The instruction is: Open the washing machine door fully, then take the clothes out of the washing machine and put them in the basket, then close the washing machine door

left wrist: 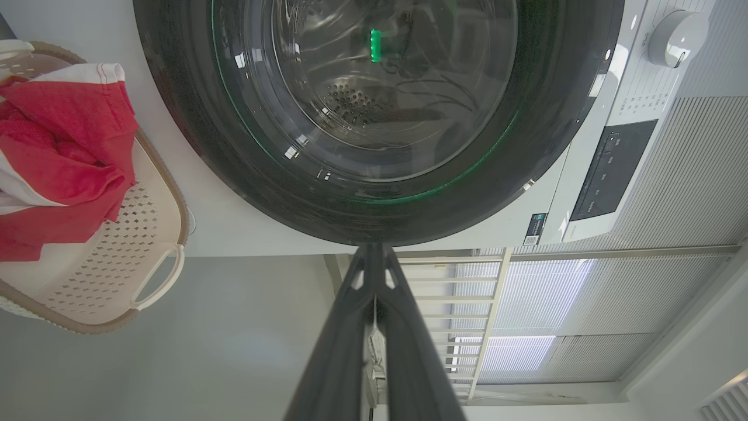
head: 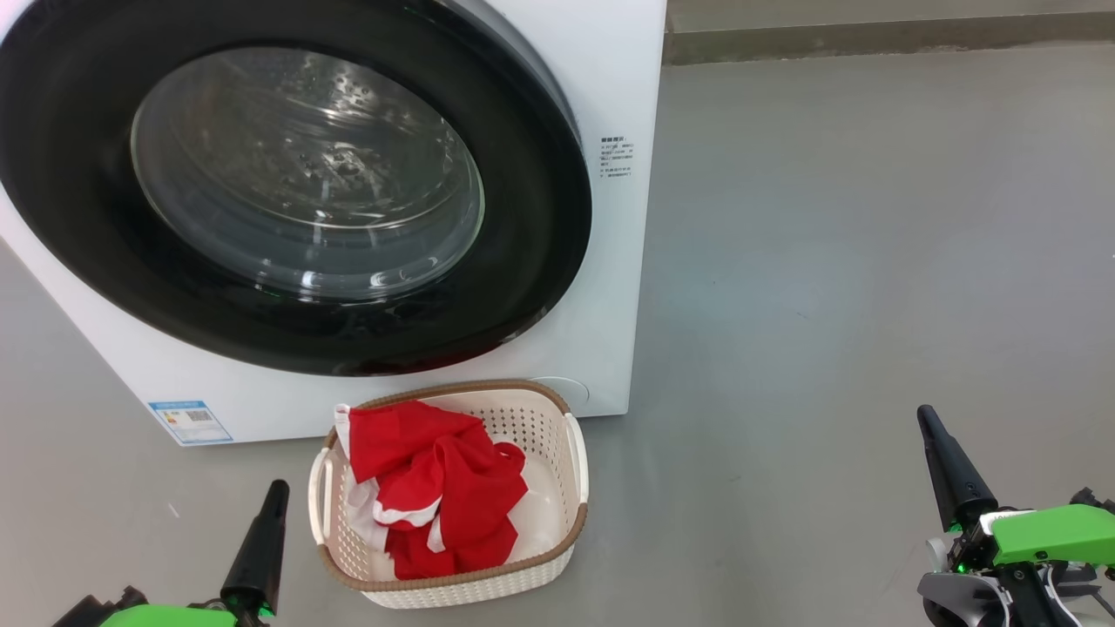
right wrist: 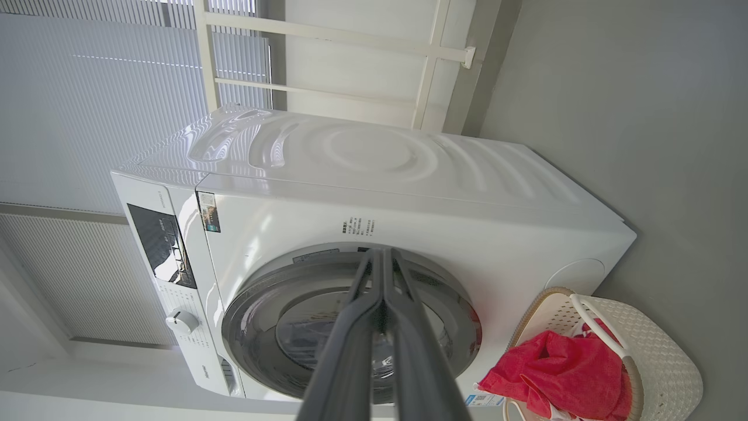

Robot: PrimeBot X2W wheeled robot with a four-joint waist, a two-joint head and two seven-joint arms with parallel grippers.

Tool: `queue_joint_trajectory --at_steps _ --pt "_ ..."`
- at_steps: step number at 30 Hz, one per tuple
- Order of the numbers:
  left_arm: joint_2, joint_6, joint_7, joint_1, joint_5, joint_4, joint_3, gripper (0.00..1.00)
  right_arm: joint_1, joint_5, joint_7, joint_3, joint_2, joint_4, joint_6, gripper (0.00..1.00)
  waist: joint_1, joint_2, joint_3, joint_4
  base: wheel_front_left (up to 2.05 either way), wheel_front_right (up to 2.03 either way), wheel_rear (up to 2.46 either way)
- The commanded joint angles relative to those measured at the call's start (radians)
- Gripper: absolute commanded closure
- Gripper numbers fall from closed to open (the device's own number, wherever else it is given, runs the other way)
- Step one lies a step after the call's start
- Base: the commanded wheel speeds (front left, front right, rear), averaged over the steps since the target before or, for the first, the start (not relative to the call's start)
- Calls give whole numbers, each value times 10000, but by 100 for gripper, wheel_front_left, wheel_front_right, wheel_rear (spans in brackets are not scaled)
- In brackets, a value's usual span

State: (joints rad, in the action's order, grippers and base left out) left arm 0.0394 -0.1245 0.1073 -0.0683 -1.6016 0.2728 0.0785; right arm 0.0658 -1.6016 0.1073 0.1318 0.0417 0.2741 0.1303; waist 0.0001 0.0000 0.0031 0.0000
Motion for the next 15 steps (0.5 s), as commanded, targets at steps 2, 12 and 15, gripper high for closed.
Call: queue_joint_trajectory --at_steps 2,12,15 --pt "108 -62 60 -397 -69 -279 354 100 421 -66 63 -176 85 -293 4 100 0 0 0 0 0 0 0" --pt "108 -62 60 -397 -70 -279 353 100 421 -67 62 -177 85 -293 4 100 0 0 0 0 0 0 0" --pt "108 -62 60 -397 -70 -279 353 100 421 -67 62 -177 85 -293 4 100 0 0 0 0 0 0 0"
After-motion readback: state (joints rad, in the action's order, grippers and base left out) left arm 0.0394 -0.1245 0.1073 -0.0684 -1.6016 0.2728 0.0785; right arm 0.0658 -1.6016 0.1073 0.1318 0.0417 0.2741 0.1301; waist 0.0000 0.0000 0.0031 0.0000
